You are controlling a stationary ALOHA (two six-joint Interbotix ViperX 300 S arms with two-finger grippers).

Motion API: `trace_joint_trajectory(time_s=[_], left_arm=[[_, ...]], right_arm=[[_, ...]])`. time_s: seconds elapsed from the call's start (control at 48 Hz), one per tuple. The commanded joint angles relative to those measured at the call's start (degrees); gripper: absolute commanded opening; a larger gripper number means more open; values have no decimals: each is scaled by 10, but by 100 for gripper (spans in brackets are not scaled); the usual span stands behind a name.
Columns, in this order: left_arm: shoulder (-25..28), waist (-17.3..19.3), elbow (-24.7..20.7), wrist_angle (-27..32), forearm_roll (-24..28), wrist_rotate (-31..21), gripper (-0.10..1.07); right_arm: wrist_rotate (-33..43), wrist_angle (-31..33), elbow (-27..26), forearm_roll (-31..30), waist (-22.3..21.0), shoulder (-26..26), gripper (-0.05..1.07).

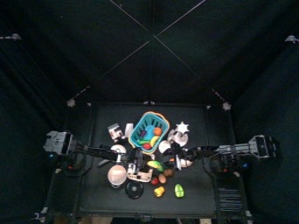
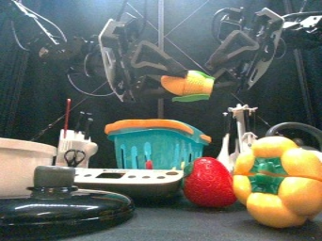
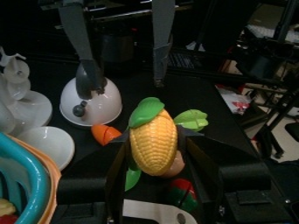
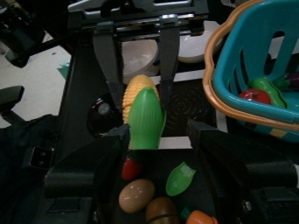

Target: Remove corn husk

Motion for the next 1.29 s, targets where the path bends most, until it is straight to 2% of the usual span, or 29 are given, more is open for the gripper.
trace_joint_trajectory(time_s=[0.0,0.188,0.688,1.271], left_arm=[[-4,3,-8,-3,12,11,66],[-4,3,-14,-4,13,33,66],[-2,4,-19,-3,13,33,66],[1,4,-23,-3,11,34,66]], right_arm=[[0,-4,-10,0,5,-3,88],[0,-3,-11,2,6,4,88],[0,-2,-33,0,15,31,87],[0,-3,-35,-1,17,47,87]])
